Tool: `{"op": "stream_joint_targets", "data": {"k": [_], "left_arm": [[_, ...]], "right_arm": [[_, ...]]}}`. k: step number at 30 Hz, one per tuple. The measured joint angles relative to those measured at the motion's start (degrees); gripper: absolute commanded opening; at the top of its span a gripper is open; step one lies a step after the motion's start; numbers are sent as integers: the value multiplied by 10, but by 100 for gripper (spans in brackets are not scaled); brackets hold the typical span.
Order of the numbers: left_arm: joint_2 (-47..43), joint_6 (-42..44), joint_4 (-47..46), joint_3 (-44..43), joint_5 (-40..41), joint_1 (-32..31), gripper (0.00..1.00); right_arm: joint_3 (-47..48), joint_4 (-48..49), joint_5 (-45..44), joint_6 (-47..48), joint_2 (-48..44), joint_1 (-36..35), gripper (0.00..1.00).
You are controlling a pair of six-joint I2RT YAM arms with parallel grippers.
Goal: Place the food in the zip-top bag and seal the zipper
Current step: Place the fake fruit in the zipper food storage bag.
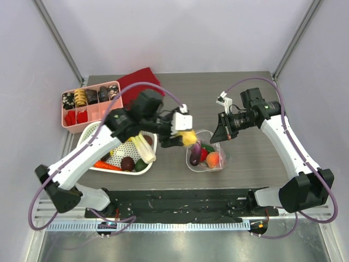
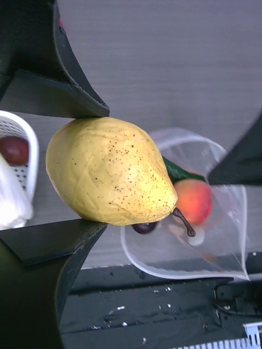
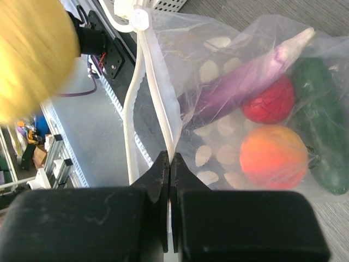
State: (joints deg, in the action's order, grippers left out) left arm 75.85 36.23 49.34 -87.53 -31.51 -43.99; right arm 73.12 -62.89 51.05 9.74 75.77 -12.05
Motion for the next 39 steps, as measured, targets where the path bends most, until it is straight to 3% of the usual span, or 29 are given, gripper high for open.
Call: {"op": "stream_joint_targets", "data": {"k": [5, 8, 12, 16, 20, 24, 30, 35, 39], "left_arm": [[79, -27, -60, 0, 30, -99, 47], [130, -28, -81, 0, 50, -130, 60], [192, -32, -103, -1, 82, -133, 86], [205, -47, -105, -5, 101, -132, 98], [151, -75, -92, 0, 96, -107, 100], [21, -105, -64, 30, 73, -4, 100], [-140, -85, 1, 110, 54, 262, 94], [-143, 9, 84, 164, 32, 459, 86], [-75, 87, 107, 191, 34, 558, 84]], "right_arm": [[4, 1, -2, -4, 0, 0, 1], [5, 1, -2, -5, 0, 0, 1], [5, 2, -2, -6, 0, 0, 1], [5, 2, -2, -6, 0, 0, 1], [6, 2, -3, -5, -1, 0, 1], [6, 1, -4, -5, -9, 0, 1], [6, 1, -3, -5, -15, 0, 1], [6, 1, -3, -5, -15, 0, 1], [6, 1, -3, -5, -15, 0, 1]]}}
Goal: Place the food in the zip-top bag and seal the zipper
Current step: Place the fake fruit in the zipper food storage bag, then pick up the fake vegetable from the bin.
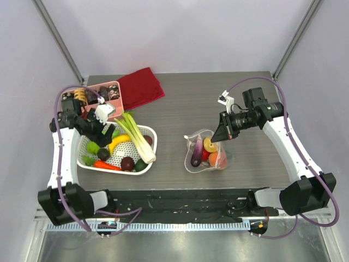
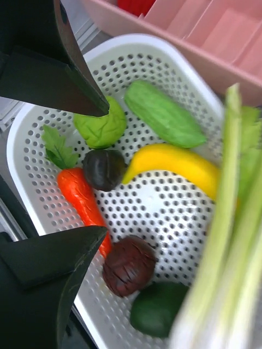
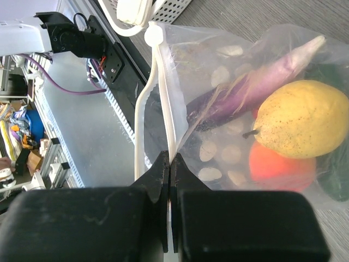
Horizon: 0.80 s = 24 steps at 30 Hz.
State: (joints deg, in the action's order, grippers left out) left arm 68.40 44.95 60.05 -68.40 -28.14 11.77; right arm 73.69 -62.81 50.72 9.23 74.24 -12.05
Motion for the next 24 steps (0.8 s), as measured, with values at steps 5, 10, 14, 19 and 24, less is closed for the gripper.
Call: {"op": "stream_joint_targets", "data": {"k": [5, 10, 14, 19, 24], "left_arm": [[49, 82, -2, 61, 42, 29, 85], [81, 128, -41, 85, 90, 30, 79], [108, 140, -80, 87, 125, 30, 77], [123, 140, -132, 115, 165, 30, 77], [138, 140, -176, 125, 199, 30, 83]], "right_arm": [[0, 0, 0, 0, 0, 0, 1], [-1, 0, 0, -1, -1, 0, 1], [-1, 0, -1, -1, -1, 0, 1], [-2, 0, -1, -1, -1, 0, 1], [-3, 1, 0, -2, -1, 0, 1]]}}
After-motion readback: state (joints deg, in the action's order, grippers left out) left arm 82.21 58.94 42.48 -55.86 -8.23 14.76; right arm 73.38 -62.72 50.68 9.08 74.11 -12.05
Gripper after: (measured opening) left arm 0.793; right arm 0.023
